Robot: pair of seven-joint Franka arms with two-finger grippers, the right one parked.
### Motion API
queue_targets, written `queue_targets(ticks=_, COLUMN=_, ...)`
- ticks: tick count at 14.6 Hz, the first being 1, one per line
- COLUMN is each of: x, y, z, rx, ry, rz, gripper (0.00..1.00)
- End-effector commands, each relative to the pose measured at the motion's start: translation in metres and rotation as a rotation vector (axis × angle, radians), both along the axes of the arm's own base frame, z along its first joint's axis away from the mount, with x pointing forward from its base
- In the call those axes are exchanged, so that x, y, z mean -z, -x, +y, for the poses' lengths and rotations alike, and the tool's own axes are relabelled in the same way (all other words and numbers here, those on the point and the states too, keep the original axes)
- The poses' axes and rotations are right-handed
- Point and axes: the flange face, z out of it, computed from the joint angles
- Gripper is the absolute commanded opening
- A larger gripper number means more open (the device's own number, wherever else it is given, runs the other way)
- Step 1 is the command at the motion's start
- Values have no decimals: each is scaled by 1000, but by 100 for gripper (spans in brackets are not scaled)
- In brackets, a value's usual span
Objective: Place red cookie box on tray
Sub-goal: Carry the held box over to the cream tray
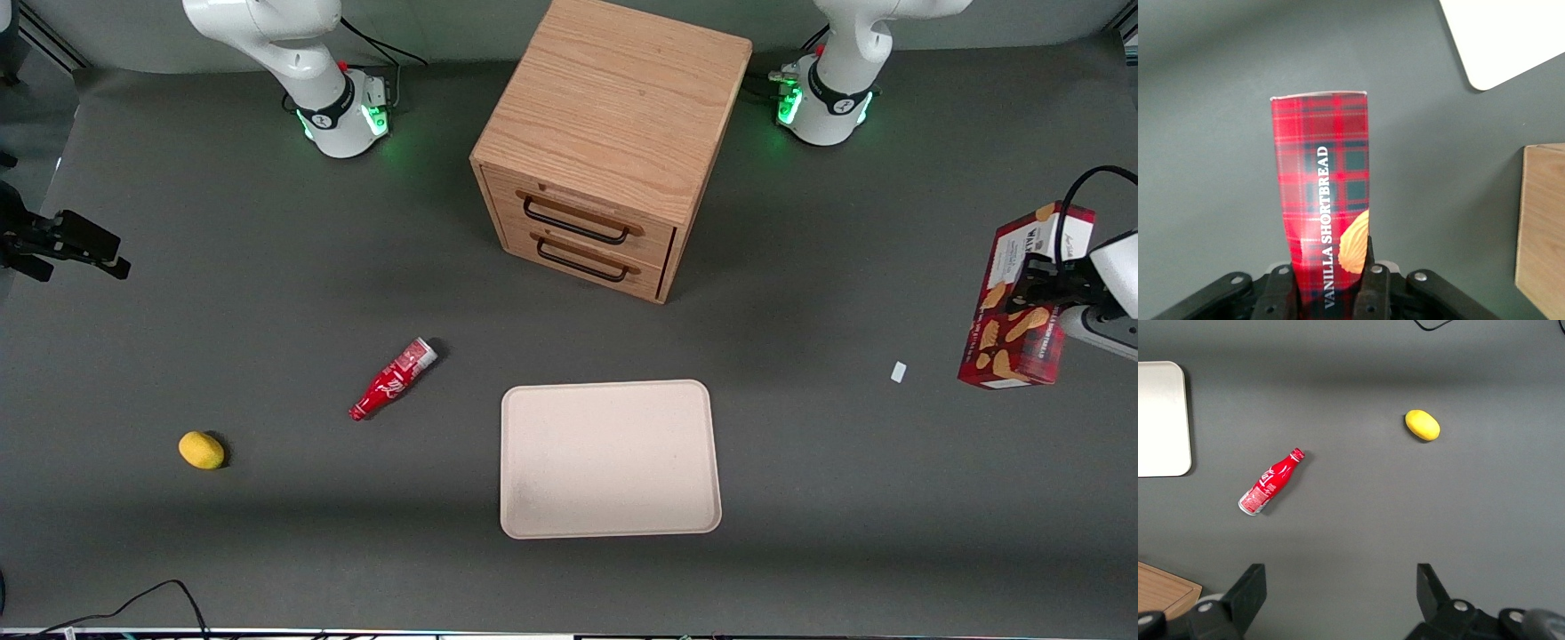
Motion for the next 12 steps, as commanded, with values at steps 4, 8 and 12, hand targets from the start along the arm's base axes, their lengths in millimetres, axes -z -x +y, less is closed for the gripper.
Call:
queue_targets(ticks=4, x=28, y=-46, z=-151, rx=-220, ry=11, rz=-12, gripper=22)
queue_targets(ticks=8, x=104, y=-87, z=-240, rx=-355, ry=66, rz=-101, gripper=23)
queue_targets(ticks=12, x=183, y=-105, z=-283, rx=-391, ry=58, rz=-177, gripper=24)
